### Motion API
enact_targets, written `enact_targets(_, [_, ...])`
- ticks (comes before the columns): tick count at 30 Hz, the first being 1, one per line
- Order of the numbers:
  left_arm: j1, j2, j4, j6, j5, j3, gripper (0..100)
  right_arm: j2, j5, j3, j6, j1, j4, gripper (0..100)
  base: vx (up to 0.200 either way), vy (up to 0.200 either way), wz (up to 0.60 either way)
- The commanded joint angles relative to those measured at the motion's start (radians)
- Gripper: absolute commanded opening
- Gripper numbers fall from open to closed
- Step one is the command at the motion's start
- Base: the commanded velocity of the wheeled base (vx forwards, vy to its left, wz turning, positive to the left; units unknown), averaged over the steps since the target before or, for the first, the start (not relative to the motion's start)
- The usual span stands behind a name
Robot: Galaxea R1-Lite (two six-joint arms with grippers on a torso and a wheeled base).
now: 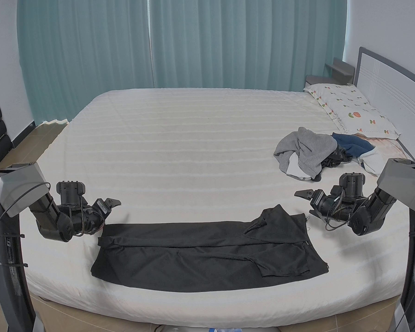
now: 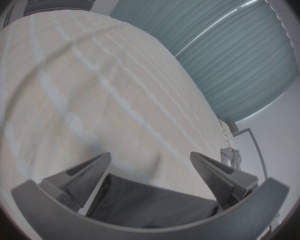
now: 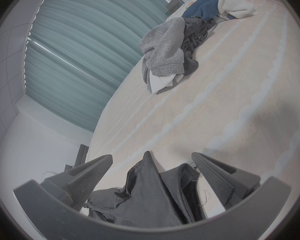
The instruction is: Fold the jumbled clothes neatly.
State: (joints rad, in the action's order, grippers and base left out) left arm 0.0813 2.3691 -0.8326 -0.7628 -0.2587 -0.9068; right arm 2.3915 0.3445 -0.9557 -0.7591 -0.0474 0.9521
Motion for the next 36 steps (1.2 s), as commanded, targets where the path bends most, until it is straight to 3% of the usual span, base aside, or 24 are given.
enact_targets(1, [-0.002,-0.004,0.0,0.016,-0.001,0.034,100,0.003,-0.001,0.002,0.0,-0.002,0.0,100,0.0,0.0,0.0])
enact_targets(11, [-0.002,-0.034,0.064,0.033,0.001,0.045,100,0.0,-0.001,0.009,0.0,0.001,0.0,100,0.0,0.0,0.0])
enact_targets(12, [-0.002,-0.034,0.064,0.033,0.001,0.045,0,0.0,-0.001,0.009,0.0,0.001,0.0,100,0.0,0.0,0.0])
enact_targets(36, [0.051,-0.034,0.061,0.023,0.003,0.028,0,0.06,-0.033,-0.051,0.007,-0.006,-0.075,100,0.0,0.0,0.0])
